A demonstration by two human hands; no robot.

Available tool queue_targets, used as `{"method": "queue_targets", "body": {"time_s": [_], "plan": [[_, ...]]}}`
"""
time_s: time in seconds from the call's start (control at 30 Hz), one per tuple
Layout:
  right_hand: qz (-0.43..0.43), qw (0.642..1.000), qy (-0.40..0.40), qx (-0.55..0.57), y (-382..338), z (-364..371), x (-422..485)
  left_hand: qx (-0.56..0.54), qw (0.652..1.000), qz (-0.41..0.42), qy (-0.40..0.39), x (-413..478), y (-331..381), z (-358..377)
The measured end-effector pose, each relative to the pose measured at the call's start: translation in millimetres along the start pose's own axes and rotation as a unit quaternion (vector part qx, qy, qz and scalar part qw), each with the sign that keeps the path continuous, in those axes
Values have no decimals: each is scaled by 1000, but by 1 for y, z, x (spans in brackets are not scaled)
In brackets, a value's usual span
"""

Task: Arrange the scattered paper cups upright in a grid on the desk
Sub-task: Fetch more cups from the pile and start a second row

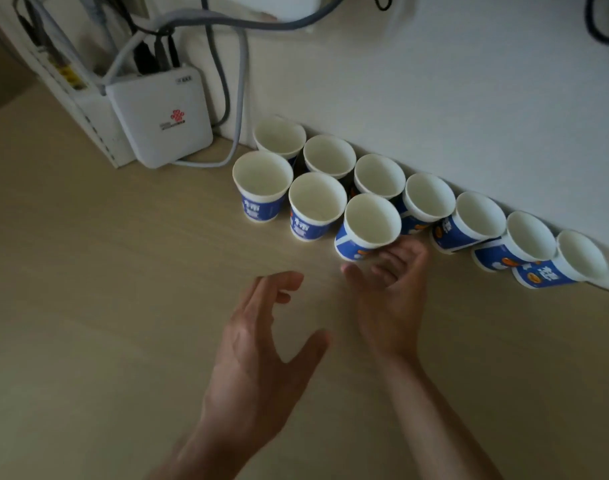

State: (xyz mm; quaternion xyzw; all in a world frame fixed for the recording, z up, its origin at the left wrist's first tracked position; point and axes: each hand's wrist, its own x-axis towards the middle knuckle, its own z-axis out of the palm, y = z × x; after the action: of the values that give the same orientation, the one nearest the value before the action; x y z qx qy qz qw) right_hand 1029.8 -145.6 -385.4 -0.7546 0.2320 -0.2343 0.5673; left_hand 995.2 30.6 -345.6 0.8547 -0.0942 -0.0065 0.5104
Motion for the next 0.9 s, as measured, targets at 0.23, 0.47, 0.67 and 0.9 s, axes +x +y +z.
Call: {"method": "queue_targets", "body": {"time_s": [0.23,0.47,0.67,0.9], "plan": [[103,994,40,18,-35,-51,-67,-34,998,-22,-42,-28,43,-13],[132,989,50,33,-96,-156,-141,-74,993,-25,-88,-91,135,-18],[125,982,116,77,-134,-267,-189,-88,986,12,-144,-168,227,6],[105,964,193,151,-153,-409,-251,-97,976,61,-184,-265,317,72]]}}
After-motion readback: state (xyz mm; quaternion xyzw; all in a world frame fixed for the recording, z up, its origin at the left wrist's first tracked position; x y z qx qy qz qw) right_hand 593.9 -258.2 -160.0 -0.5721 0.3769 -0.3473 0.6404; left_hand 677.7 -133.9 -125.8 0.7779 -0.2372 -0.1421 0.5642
